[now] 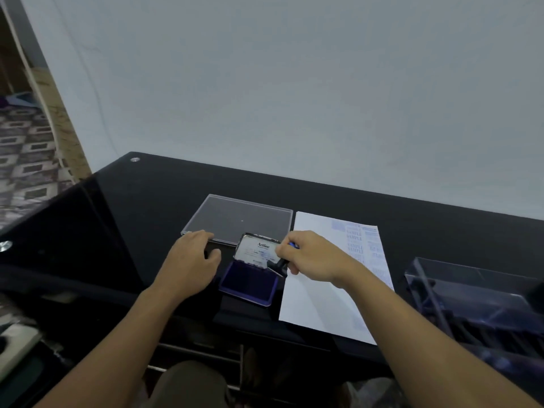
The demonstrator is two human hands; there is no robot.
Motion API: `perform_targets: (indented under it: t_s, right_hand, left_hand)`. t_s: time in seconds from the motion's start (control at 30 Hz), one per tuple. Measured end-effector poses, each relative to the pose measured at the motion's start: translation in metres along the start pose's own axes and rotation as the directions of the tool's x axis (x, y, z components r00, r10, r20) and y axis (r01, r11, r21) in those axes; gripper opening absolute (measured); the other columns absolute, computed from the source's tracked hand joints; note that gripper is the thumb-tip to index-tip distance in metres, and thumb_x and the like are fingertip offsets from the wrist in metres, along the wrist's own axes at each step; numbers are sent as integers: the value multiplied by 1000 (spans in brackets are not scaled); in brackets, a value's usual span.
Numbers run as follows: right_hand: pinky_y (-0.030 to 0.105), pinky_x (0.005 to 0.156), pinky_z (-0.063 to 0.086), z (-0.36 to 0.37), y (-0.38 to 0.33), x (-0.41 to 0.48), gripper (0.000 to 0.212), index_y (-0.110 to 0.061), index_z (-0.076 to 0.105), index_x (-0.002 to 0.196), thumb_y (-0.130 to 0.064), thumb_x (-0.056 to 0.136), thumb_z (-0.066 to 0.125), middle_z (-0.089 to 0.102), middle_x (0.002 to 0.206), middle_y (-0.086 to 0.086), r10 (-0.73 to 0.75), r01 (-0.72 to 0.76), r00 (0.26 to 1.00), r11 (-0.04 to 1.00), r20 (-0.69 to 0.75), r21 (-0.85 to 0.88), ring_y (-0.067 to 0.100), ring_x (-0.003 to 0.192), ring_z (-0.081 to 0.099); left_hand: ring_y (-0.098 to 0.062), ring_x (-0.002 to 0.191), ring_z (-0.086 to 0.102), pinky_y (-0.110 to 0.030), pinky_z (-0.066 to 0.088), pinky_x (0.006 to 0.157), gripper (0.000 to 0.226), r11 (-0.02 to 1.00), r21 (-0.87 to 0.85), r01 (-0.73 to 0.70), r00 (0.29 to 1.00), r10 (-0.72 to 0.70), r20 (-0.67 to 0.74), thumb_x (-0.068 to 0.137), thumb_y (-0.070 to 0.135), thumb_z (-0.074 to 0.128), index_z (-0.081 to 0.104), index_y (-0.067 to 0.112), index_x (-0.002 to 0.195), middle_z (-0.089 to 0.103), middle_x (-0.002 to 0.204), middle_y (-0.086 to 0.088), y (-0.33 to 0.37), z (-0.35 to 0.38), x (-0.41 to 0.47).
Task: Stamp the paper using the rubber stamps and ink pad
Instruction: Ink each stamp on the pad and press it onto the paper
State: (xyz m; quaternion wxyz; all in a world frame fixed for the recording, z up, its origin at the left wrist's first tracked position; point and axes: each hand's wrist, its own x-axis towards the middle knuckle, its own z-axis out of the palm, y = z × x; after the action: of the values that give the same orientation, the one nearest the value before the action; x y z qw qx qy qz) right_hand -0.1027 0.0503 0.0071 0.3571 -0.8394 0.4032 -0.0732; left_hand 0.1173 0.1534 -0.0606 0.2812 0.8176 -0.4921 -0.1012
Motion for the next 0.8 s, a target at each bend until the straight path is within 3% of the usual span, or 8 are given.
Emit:
perform_targets:
  t_s: [0.17,0.3,0.47,0.6,0.8]
  right_hand:
    - [33,65,46,27,-13,17,33,-2,61,93,-33,100,53,69,88,14,-72,69,997,989,-20,-128,23,74,61]
    - [30,60,45,42,-23,26,32,-5,61,90,-34,100,52,69,84,12,-124,122,992,972,4,-201,25,74,64]
    - [27,56,40,54,-29,32,25,-9,59,84,-26,100,49,62,76,1,-164,164,986,959,22,-231,16,67,56]
    - [25,54,33,65,-31,31,22,-21,46,83,-30,102,43,54,76,-4,-203,185,979,918,-14,-351,8,64,49]
    - [33,62,34,80,-29,27,20,-18,38,90,-31,104,40,53,78,2,-292,220,953,853,-84,-474,24,72,48]
  left_hand:
    - [-22,140,30,-56,24,115,45,990,139,8,1000,-5,-24,97,34,45,50,17,138,44,148,-1,-27,10,-4]
    - [-20,151,12,-47,7,121,52,984,177,29,999,-26,-20,102,38,39,38,18,150,25,161,-1,-33,23,-10]
    - [-20,151,11,-46,7,122,53,979,203,24,999,-15,-48,101,40,36,36,19,150,24,162,-1,-33,27,-12]
    - [-19,151,12,-47,9,122,54,973,230,16,998,-3,-58,101,41,35,35,19,151,24,162,-1,-35,27,-13]
    - [-19,151,13,-47,9,122,54,970,243,17,998,-1,-68,101,40,35,36,19,150,25,161,-1,-35,28,-14]
